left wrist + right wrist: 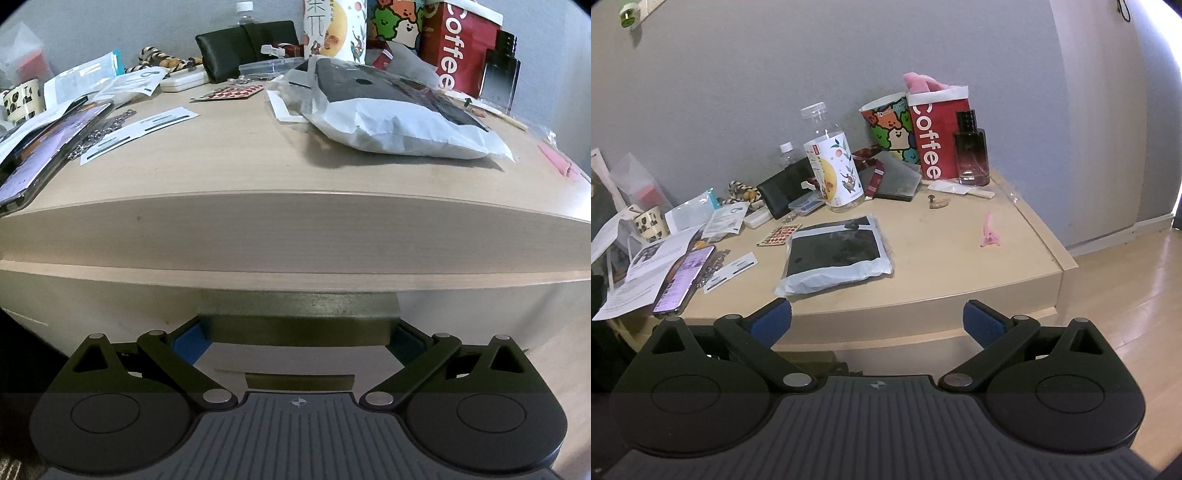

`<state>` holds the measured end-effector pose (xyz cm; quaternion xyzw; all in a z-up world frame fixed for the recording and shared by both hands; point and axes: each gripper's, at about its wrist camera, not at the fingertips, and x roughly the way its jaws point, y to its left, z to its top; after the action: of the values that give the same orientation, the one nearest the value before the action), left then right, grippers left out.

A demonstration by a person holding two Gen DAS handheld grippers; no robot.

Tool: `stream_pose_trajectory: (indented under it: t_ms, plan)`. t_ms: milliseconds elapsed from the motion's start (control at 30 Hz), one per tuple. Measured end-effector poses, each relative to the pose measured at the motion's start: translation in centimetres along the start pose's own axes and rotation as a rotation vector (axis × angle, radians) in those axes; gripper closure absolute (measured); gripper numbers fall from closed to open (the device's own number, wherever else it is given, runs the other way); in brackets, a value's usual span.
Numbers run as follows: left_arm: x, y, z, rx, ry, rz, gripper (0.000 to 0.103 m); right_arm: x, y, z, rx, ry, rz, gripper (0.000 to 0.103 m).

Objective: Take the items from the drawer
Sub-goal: 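Withdraw the left gripper from the closed drawer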

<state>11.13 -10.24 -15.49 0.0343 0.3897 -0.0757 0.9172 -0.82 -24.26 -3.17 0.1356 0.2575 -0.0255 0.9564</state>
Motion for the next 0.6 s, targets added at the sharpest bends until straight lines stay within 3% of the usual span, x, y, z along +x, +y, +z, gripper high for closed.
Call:
stream_pose_trajectory:
  t_ms: [600]
  plan:
    - [-1.1,0.6,-1.2,-0.015,0.038,0.013,0.000,0.0,0.2,0.0,0.011,0.006,-0.012,0.001]
